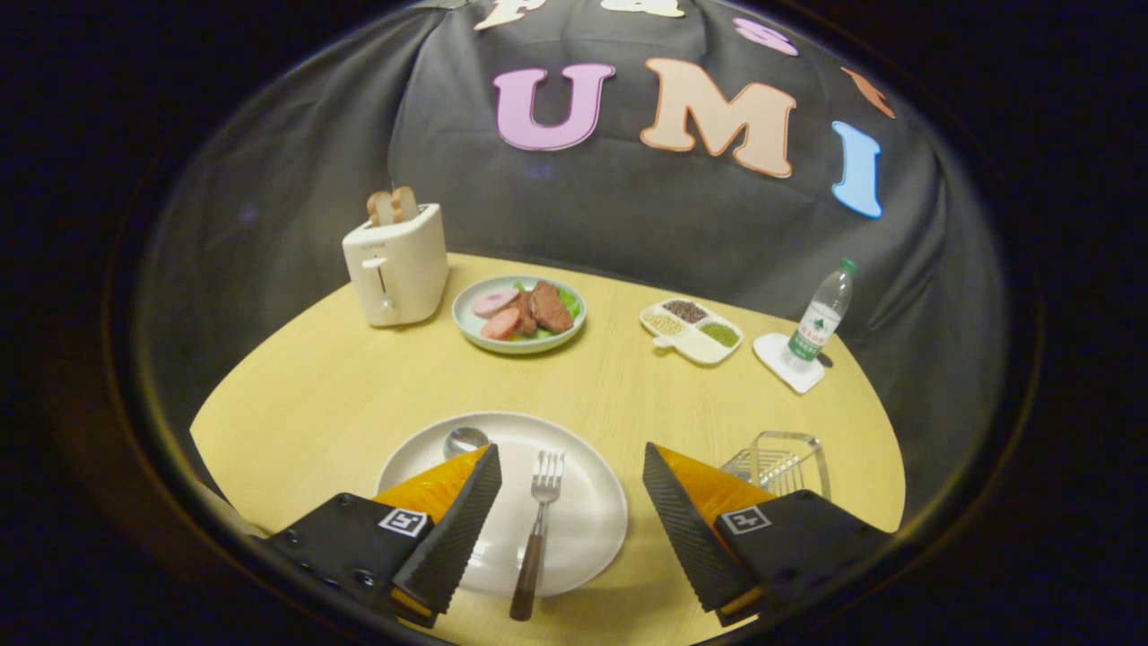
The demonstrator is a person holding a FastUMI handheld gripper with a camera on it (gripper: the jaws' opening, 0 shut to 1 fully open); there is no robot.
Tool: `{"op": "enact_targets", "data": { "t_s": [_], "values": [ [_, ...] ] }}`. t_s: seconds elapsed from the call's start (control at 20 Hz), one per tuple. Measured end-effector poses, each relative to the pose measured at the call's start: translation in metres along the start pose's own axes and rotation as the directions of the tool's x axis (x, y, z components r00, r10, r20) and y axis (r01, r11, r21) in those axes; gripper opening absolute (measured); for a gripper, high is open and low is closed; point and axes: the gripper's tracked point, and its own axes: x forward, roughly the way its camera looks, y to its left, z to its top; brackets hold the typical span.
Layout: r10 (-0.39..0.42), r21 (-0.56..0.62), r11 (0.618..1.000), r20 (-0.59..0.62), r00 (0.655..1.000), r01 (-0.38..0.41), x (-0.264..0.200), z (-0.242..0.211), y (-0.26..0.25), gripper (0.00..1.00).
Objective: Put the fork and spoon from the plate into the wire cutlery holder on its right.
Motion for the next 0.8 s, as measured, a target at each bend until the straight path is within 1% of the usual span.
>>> {"op": "enact_targets", "data": {
  "t_s": [0.3, 0.65, 0.8],
  "values": [
    [0.035, -0.042, 0.998, -0.145, 0.989, -0.042, 0.014, -0.042, 0.011, 0.97],
    [0.054, -0.074, 0.994, -0.284, 0.957, -0.078, 0.023, -0.082, 0.017, 0.92],
    [0.044, -0.096, 0.992, -0.312, 0.949, -0.078, 0.023, -0.09, 0.016, 0.71]
  ]
}}
